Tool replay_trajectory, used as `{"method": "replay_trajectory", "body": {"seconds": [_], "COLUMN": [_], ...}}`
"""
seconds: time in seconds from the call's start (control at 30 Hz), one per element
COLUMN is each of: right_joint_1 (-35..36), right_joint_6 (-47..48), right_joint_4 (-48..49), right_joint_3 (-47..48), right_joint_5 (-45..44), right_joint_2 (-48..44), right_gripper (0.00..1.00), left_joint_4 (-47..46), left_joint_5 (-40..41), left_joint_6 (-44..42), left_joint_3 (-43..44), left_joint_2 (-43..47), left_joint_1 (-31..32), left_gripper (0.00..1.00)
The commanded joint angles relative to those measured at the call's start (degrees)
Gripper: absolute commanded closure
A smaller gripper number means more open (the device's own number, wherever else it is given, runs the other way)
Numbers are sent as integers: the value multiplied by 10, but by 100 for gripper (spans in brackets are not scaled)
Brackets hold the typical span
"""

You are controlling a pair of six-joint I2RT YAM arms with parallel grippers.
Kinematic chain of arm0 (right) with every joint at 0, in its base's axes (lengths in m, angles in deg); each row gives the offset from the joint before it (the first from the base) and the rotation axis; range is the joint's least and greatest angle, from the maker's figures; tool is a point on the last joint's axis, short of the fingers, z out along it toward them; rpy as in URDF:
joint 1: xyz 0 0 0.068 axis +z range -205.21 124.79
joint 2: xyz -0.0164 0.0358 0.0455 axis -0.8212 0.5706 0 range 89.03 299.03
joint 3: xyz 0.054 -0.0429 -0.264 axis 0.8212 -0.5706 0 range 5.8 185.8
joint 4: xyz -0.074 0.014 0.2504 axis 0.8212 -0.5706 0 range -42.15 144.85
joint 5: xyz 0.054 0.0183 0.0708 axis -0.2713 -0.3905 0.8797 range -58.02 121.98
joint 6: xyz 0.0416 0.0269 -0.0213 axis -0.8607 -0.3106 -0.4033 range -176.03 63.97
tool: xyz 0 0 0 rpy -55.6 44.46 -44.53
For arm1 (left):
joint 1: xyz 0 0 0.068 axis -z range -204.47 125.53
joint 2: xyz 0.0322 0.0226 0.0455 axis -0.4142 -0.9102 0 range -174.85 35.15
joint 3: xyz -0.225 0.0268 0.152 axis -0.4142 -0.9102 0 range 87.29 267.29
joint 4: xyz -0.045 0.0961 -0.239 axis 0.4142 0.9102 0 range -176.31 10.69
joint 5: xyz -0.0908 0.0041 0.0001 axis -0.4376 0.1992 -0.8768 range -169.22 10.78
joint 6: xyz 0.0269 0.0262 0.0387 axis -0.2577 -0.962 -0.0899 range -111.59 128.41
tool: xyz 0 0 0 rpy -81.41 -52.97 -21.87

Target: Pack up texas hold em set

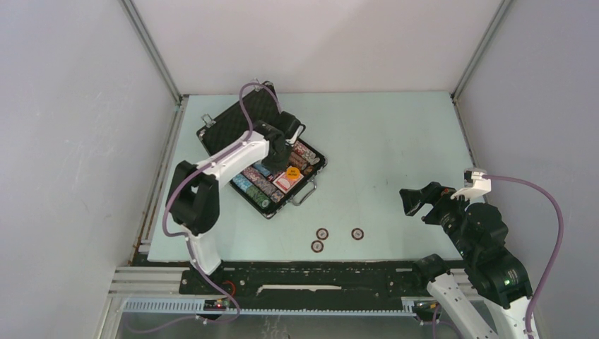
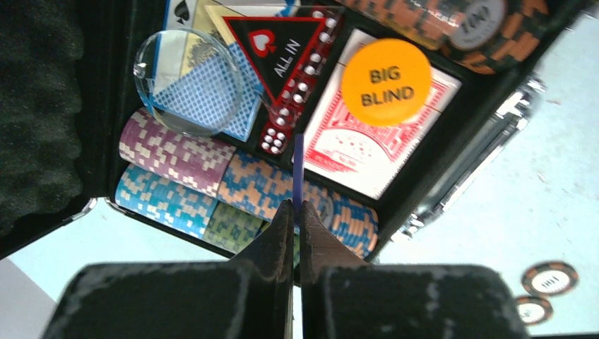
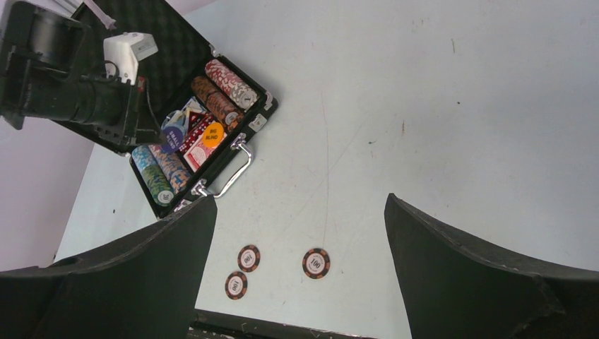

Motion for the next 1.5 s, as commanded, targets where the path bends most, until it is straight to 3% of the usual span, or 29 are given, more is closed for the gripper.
{"method": "replay_trajectory", "body": {"seconds": [0.0, 0.13, 0.27, 0.57, 0.77, 0.87, 1.27, 1.47], "right_joint_1": [3, 4, 3, 3, 3, 4, 3, 4], "right_joint_6": [9, 8, 8, 9, 8, 8, 9, 9], "right_joint_4": [20, 19, 20, 19, 19, 20, 26, 26], "right_joint_3": [-2, -2, -2, -2, -2, -2, -6, -6], "right_joint_5": [0, 0, 1, 1, 1, 1, 5, 5], "right_joint_2": [4, 3, 3, 1, 3, 4, 8, 11], "right_gripper": [1, 1, 1, 1, 1, 1, 1, 1], "left_joint_4": [-21, -48, -68, -113, -126, -124, -99, -93], "left_joint_5": [-52, -158, -213, -261, -260, -230, -156, -106], "left_joint_6": [14, 13, 14, 37, 42, 44, 35, 28], "left_joint_3": [-26, -56, -75, -105, -127, -131, -130, -115], "left_joint_2": [62, 78, 72, 40, 26, 28, 62, 98], "left_joint_1": [0, -28, -49, -67, -74, -75, -64, -25], "left_gripper": [100, 100, 100, 99, 93, 79, 52, 35]}}
